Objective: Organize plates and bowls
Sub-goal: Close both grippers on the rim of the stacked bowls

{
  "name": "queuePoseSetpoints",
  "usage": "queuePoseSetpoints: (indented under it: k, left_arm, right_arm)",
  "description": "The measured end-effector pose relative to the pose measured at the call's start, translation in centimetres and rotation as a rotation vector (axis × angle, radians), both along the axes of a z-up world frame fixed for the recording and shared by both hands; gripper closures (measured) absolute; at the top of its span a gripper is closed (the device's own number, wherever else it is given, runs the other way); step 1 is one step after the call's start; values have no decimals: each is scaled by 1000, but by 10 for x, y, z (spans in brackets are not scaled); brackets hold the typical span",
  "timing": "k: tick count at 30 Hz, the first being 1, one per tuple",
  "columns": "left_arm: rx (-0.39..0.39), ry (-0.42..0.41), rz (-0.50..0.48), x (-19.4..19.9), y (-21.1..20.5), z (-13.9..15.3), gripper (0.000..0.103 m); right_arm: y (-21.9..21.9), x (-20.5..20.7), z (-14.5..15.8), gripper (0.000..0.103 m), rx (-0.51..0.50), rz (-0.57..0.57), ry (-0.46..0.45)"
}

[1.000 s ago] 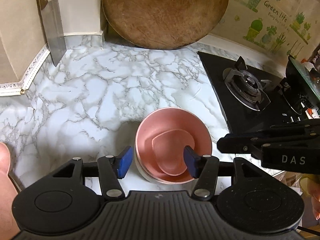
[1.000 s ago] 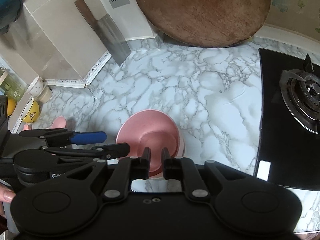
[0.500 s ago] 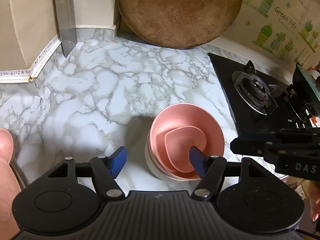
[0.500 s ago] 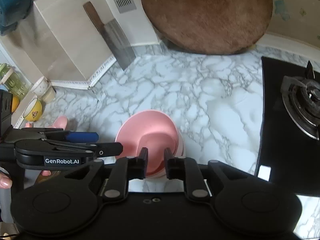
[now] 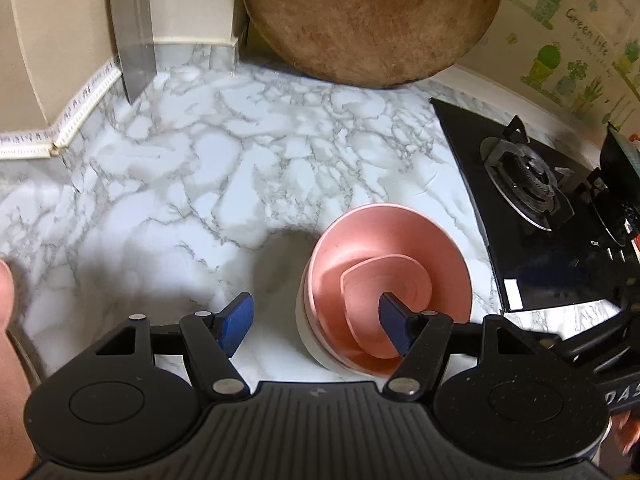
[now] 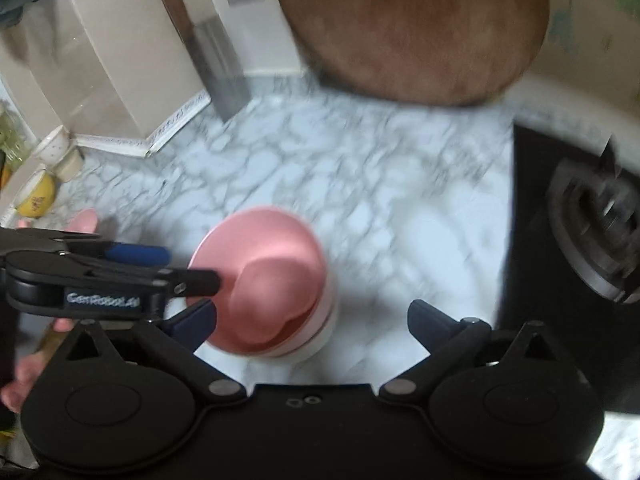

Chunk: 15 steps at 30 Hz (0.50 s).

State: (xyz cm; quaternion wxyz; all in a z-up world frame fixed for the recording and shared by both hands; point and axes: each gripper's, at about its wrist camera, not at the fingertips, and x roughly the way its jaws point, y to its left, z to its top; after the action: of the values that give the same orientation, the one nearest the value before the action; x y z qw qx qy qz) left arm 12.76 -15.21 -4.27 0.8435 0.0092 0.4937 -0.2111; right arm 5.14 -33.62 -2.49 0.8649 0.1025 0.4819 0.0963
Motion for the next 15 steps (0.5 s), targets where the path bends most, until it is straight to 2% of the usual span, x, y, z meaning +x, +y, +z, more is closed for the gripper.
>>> queuePoseSetpoints:
  k: [2, 7, 15]
  left_arm:
    - [1, 23, 20, 6, -2, -6, 35]
    - [-8, 54, 36, 18, -6, -18, 35]
    - [-1, 79, 20, 25, -18, -32, 35]
  right_arm:
    - [-1, 5, -9, 7, 21, -30, 40]
    - [6, 9, -24, 10, 25, -17, 72]
    - [17, 18, -33, 16, 0, 17, 53]
